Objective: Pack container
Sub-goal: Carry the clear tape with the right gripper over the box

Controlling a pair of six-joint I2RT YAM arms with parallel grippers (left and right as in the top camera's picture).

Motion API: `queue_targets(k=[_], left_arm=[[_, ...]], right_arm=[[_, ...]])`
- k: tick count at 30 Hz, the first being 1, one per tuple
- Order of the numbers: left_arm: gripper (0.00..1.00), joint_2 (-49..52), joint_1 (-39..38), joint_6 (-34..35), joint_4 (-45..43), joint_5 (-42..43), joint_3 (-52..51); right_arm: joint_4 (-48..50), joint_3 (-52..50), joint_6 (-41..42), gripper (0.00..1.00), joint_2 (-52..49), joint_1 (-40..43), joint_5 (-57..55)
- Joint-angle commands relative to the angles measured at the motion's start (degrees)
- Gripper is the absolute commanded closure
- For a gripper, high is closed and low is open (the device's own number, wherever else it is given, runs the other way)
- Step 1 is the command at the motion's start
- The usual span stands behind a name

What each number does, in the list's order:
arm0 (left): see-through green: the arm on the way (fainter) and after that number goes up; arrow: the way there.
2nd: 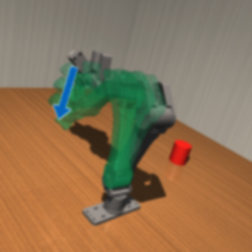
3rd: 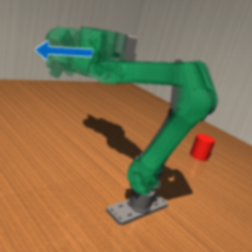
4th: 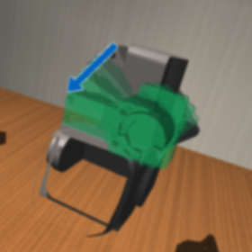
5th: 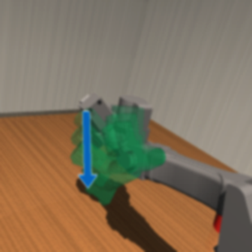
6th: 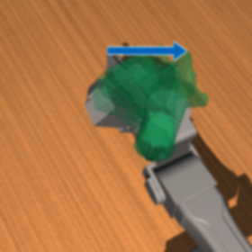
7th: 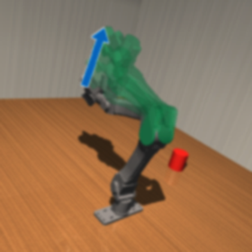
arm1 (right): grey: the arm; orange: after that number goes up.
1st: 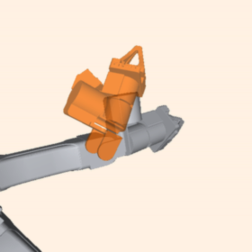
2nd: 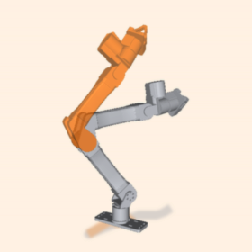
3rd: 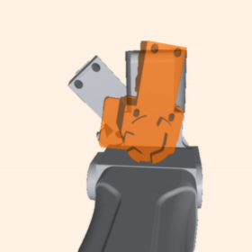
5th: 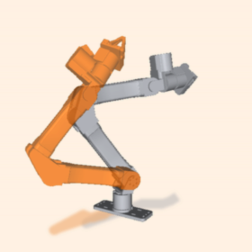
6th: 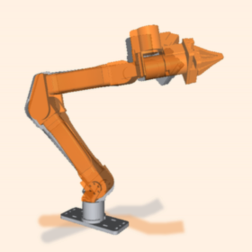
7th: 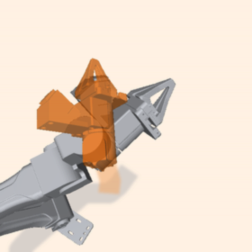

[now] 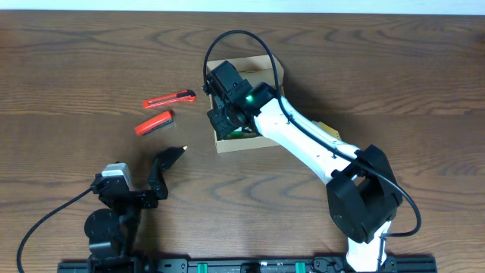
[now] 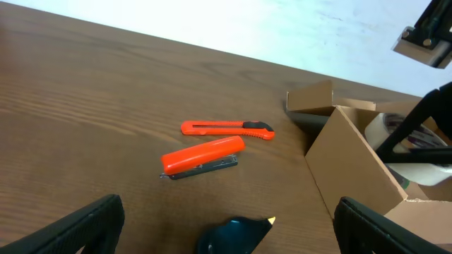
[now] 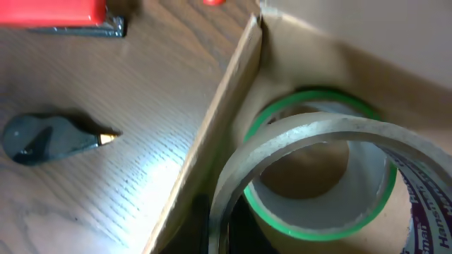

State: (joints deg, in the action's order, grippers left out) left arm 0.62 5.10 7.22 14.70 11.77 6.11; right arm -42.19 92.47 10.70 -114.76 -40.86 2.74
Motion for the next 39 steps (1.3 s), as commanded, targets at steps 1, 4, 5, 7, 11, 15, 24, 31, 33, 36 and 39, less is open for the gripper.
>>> queue_targets(k=[1,4,5,7,11,15,24,31,33,36,39], left_arm=[[0.05,-0.37,0.22,-1.01,0.24,-0.37,-1.46],[0.05,-0.37,0.22,-1.03,0.24,-0.37,-1.46],[0.05,-0.37,0.22,-1.01,0.22,-0.37,-1.46],[0.05,-0.37,0.22,-1.03,0.24,-0.37,-1.46],[0.05,-0.37,0.22,-1.03,0.24,-0.35,-1.46],[0.05,-0.37,0.22,-1.03,0.24,-0.35,-1.46],[0.04,-0.37,0.22,-1.01,0.24,-0.35,-1.46],[0.05,-0.37,0.22,-1.03,0.22,-0.37,-1.44],[0.04,-0.37,0.22,-1.01,0.22,-0.37,-1.46],[0.05,-0.37,0.22,-1.01,0.22,-0.37,-1.46],[0.05,-0.37,0.22,-1.03,0.22,-0.35,-1.46]], right_arm=[[0.63,-0.44,-0.07,0.99,-0.70,-0.70,-1.22],[0.92,-0.44,-0.07,0.99,-0.83,-0.70,-1.27],[1.05,-0.44,-0.07,0.99,-1.03,-0.70,-1.27],[1.18,-0.44,-0.07,0.93,-1.55,-0.70,-1.25],[1.29,-0.44,-0.07,0.69,-2.71,-0.70,-1.25],[1.57,-0.44,-0.07,0.60,-2.71,-0.70,-1.25],[1.40,-0.42,-1.68,0.55,-0.72,-0.57,-1.53],[-0.37,-0.42,-4.13,0.53,0.96,-0.20,-3.63],[-0.92,-0.39,-4.13,0.52,1.09,0.46,-3.61],[-1.05,-0.39,-4.11,0.45,1.77,1.62,-3.54],[-0.96,-0.37,-4.13,0.36,2.84,2.60,-3.58]])
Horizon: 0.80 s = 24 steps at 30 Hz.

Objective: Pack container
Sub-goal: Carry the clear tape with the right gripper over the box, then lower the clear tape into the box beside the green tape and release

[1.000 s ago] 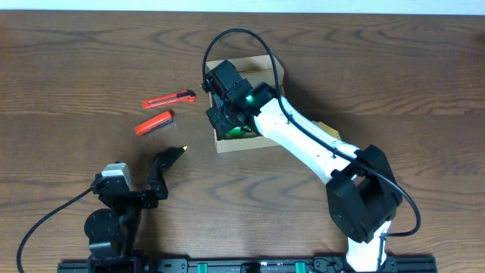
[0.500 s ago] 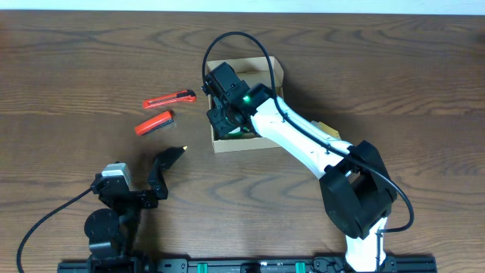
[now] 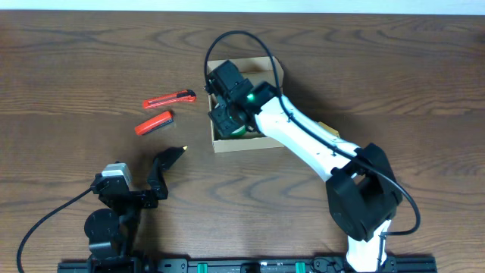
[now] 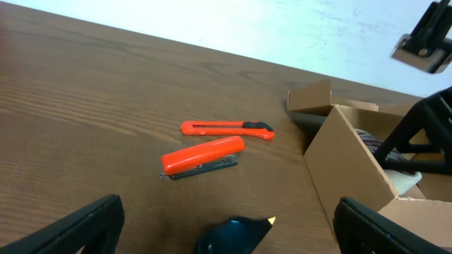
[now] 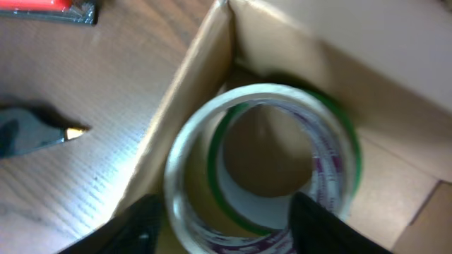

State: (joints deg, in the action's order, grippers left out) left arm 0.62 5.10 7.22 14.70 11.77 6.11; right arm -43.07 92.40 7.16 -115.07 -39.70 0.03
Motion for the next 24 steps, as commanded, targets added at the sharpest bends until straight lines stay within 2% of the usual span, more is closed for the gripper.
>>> queue_targets(k=[1,3,7,9,12,24], left_arm=[[0.05,-0.37,0.22,-1.01,0.22,-0.35,-1.46],[0.05,-0.37,0.22,-1.01,0.24,-0.37,-1.44],[0.05,-0.37,0.22,-1.01,0.24,-0.35,-1.46],[0.05,-0.37,0.22,-1.03,0.24,-0.35,-1.46],[0.05,-0.37,0.22,-1.01,0.22,-0.35,-1.44],[0.05,-0.37,0.22,-1.03,0.24,-0.37,-1.44]], right_arm=[[0.02,-0.31,-0.59,0.34,3.63,1.90,-0.87],[0.09,-0.31,-0.59,0.34,4.07,2.78,-0.90],[-0.02,-0.33,-0.57,0.41,3.98,5.40,-0.87],[0.02,-0.33,-0.55,0.41,3.78,6.62,-0.76],[0.11,-0.33,-0.57,0.48,3.19,8.00,0.70],[0.00,-0.39,-0.57,0.57,-0.76,7.89,4.94]])
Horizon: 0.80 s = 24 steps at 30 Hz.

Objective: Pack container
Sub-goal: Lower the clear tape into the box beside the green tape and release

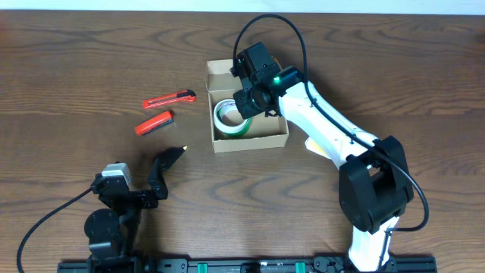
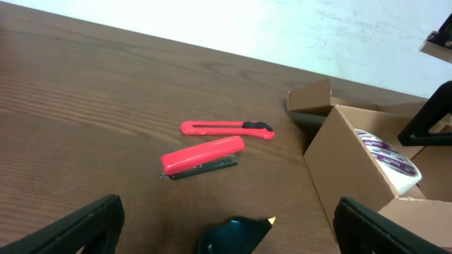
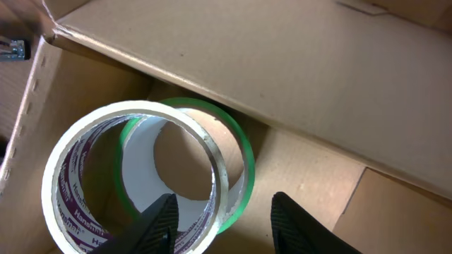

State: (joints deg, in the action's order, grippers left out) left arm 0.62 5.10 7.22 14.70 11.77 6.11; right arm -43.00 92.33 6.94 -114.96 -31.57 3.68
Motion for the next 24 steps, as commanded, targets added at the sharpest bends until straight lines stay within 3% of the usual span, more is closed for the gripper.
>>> queue_targets(k=[1,15,24], left_arm=[[0.05,-0.37,0.22,-1.03,0.24,-0.37,-1.46],[0.05,-0.37,0.22,-1.01,0.24,-0.35,-1.44],[0.05,-0.37,0.22,-1.01,0.24,-0.37,-1.44]], right_arm=[[-0.09,-0.33,-0.35,0.58,-1.03,-0.31,1.31],[-0.70,-0.33,-0.37,0.68,-4.55,-1.18,1.14],[0.02,-0.33,-0.37,0.87,-5.07,-1.18,0.85]])
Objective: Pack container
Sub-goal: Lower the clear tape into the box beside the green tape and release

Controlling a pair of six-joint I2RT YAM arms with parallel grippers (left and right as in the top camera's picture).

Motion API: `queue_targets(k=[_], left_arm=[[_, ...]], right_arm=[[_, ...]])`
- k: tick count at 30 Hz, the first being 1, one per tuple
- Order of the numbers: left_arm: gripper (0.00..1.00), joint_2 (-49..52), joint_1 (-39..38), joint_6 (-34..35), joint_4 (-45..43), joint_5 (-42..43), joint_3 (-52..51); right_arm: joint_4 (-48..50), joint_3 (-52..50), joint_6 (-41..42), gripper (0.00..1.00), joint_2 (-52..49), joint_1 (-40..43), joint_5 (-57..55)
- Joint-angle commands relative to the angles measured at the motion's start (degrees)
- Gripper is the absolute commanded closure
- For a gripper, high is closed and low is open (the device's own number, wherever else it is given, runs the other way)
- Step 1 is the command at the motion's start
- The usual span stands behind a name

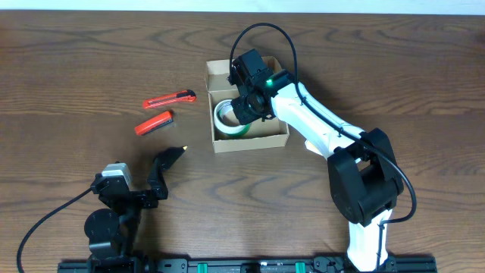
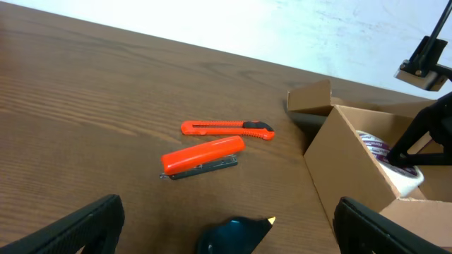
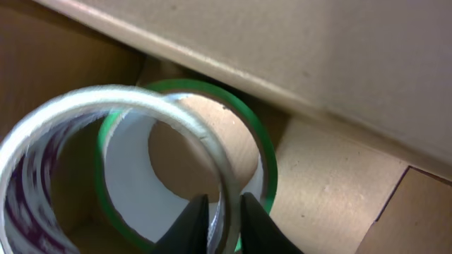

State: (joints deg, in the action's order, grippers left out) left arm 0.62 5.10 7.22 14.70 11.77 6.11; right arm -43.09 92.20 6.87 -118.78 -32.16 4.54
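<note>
An open cardboard box (image 1: 250, 144) sits mid-table, and its side wall (image 2: 346, 162) shows in the left wrist view. Inside it a white tape roll (image 3: 106, 106) leans on a green-edged roll (image 3: 263, 152). My right gripper (image 3: 220, 212) reaches into the box (image 1: 246, 106), shut on the white roll's wall with one finger inside the ring and one outside. Left of the box lie an orange box cutter (image 1: 170, 98), an orange stapler (image 1: 154, 122) and a dark teardrop-shaped object with a gold tip (image 1: 174, 155). My left gripper (image 2: 229, 212) rests open near the front left.
A box flap (image 2: 311, 99) stands out at the far left corner of the box. A pale yellow item (image 1: 314, 148) lies right of the box, partly under my right arm. The cutter (image 2: 226, 128) and stapler (image 2: 203, 155) lie ahead of the left gripper.
My right gripper was open above the two rolls. It is now lower in the box, a little to the left, and shut on the white roll's wall. The left arm stayed still.
First my right gripper held the white roll at the box's left wall. Then the roll lay in the box on the green one, with the fingers spread. The gripper then stood open above the box, and now grips the white roll again.
</note>
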Motion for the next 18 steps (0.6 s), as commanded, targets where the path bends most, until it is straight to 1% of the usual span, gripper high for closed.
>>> queue_targets(k=[1,5,7,10,18], left_arm=[[0.04,-0.37,0.22,-1.01,0.24,-0.37,-1.46],[0.05,-0.37,0.22,-1.01,0.24,-0.37,-1.46],[0.05,-0.37,0.22,-1.01,0.24,-0.35,-1.46],[0.05,-0.37,0.22,-1.01,0.24,-0.37,-1.46],[0.05,-0.37,0.22,-1.01,0.24,-0.37,-1.46]], right_arm=[[0.09,-0.20,-0.31,0.89,-1.22,-0.61,0.00],[0.04,-0.15,-0.28,0.95,-1.09,-0.66,0.00],[0.00,0.02,-0.28,0.97,-0.96,-0.66,0.00],[0.00,0.22,-0.28,0.99,-0.48,-0.66,0.00],[-0.13,0.98,-0.28,0.99,0.94,-0.66,0.00]])
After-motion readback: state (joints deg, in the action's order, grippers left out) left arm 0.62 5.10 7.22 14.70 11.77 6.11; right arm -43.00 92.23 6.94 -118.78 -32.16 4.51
